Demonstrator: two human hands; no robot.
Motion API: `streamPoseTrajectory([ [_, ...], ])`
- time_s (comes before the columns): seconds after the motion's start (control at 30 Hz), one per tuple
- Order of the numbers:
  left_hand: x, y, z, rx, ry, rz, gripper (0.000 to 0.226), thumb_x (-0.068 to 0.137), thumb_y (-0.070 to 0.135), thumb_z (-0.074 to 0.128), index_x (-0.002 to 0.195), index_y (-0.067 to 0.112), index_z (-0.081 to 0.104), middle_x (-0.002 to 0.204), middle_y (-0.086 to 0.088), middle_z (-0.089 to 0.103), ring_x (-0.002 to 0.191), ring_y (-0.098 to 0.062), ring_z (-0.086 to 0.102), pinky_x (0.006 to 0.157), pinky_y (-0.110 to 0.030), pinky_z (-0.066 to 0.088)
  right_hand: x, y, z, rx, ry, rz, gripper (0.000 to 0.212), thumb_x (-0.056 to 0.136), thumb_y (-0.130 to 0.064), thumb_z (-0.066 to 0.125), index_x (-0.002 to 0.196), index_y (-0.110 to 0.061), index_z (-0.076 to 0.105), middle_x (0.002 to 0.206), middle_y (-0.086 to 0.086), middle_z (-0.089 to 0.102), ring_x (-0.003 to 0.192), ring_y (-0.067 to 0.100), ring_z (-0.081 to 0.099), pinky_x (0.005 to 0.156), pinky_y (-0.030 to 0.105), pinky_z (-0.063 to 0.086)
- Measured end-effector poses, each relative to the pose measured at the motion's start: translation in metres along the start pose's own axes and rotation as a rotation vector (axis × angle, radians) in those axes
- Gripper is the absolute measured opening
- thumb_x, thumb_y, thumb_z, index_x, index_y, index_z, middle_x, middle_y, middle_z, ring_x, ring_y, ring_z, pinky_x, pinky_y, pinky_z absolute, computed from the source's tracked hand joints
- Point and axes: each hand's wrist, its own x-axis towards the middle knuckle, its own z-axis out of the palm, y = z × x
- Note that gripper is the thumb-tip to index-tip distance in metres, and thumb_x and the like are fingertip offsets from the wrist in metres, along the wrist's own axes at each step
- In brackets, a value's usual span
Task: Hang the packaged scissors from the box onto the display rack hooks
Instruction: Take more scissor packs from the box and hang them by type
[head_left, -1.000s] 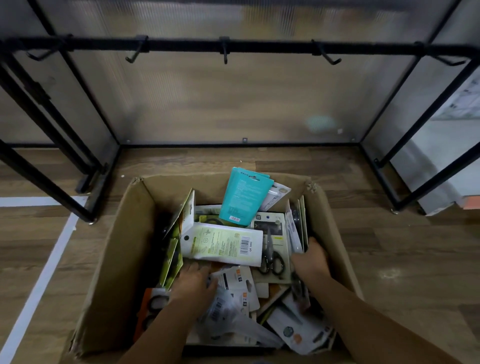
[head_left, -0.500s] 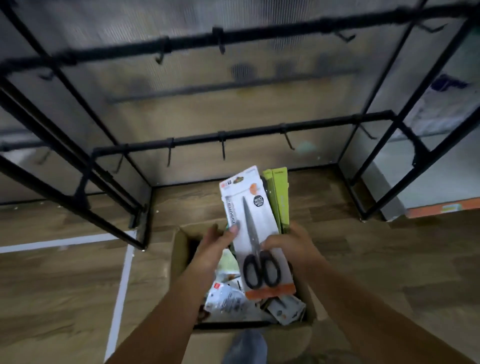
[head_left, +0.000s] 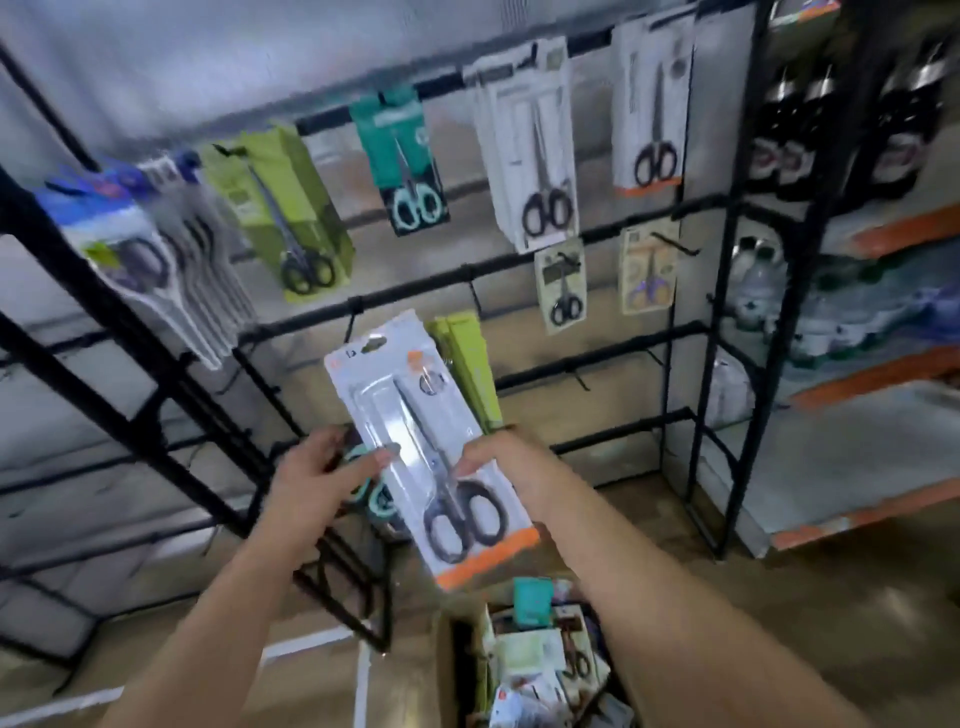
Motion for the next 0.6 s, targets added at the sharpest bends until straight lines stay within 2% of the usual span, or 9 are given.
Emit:
streamPoseTrajectory([
  [0.07,-0.002,0.026,-0.009,-0.04,0.052,0.036,0.019,0.072,0.021,0.076,0.088,0.019,0.065,0.071,0.02,0.071,0.066,0.002,0.066,0.056,-0.008,0.047,-0.01,-0.026,0.011,0.022,0.045,-0.041,0.04,0.036,-0.004,0.063,0.076,-0.005,0.058,0.069,0.005,0.062,0.068,0.019,0.06,0.072,0.023,0.047],
  [0.13,-0.004,0.048,-0.021,-0.073,0.077,0.052,0.025,0.068,0.03,0.078,0.087,0.021,0.064,0.071,0.022,0.071,0.064,0.006,0.066,0.054,-0.007,0.047,-0.02,-0.051,0.02,0.001,0.05,-0.109,0.025,0.038,-0.007,0.063,0.062,-0.012,0.059,0.061,-0.002,0.063,0.063,0.015,0.061,0.065,0.018,0.047],
  [0.17,-0.004,0.056,-0.027,-0.099,0.08,0.052,0.028,0.066,0.034,0.079,0.086,0.022,0.064,0.071,0.022,0.071,0.064,0.006,0.066,0.054,-0.007,0.047,-0.024,-0.062,0.025,-0.024,0.045,-0.122,0.022,0.038,-0.009,0.063,0.059,-0.013,0.06,0.063,-0.001,0.064,0.066,0.017,0.062,0.066,0.02,0.048],
  [0.23,-0.003,0.069,-0.04,-0.123,0.083,0.067,0.036,0.058,0.04,0.078,0.086,0.022,0.065,0.074,0.017,0.072,0.067,0.004,0.067,0.058,-0.01,0.049,-0.025,-0.081,0.035,-0.049,0.017,-0.127,0.034,0.039,-0.01,0.063,0.073,-0.006,0.06,0.078,0.01,0.062,0.076,0.026,0.061,0.076,0.031,0.049],
  [0.27,-0.001,0.072,-0.049,-0.126,0.085,0.08,0.036,0.057,0.04,0.078,0.086,0.022,0.066,0.076,0.015,0.072,0.068,0.002,0.067,0.059,-0.011,0.05,-0.023,-0.089,0.041,-0.044,-0.025,-0.123,0.034,0.041,-0.009,0.062,0.074,-0.004,0.058,0.078,0.012,0.058,0.073,0.027,0.059,0.074,0.032,0.047],
  [0.33,0.009,0.076,-0.067,-0.131,0.073,0.104,0.031,0.06,0.038,0.078,0.085,0.021,0.069,0.08,0.011,0.074,0.07,-0.003,0.069,0.06,-0.014,0.052,-0.021,-0.103,0.057,-0.024,-0.076,-0.112,0.012,0.045,-0.01,0.06,0.055,-0.009,0.053,0.066,0.006,0.053,0.067,0.024,0.052,0.073,0.03,0.041],
  [0.4,0.025,0.083,-0.084,-0.133,0.037,0.131,0.02,0.063,0.035,0.078,0.077,0.021,0.073,0.076,0.008,0.075,0.067,-0.006,0.07,0.055,-0.013,0.051,-0.013,-0.114,0.067,-0.03,-0.042,-0.127,0.015,0.049,-0.013,0.059,0.043,-0.018,0.046,0.062,0.0,0.051,0.075,0.024,0.048,0.08,0.033,0.037],
  [0.47,0.043,0.092,-0.099,-0.135,0.01,0.163,0.009,0.068,0.028,0.077,0.074,0.022,0.075,0.073,0.007,0.074,0.064,-0.006,0.07,0.052,-0.012,0.05,-0.006,-0.129,0.076,-0.049,-0.013,-0.136,0.024,0.053,-0.014,0.06,0.037,-0.021,0.043,0.053,-0.006,0.049,0.062,0.02,0.046,0.072,0.03,0.034],
  [0.6,0.077,0.106,-0.12,-0.121,0.005,0.251,0.012,0.072,0.021,0.077,0.081,0.016,0.071,0.069,0.002,0.074,0.06,-0.01,0.07,0.052,-0.015,0.052,0.01,-0.157,0.088,-0.095,-0.024,-0.178,0.035,0.063,-0.009,0.054,0.031,-0.02,0.046,0.042,-0.007,0.049,0.038,0.012,0.047,0.058,0.027,0.035],
])
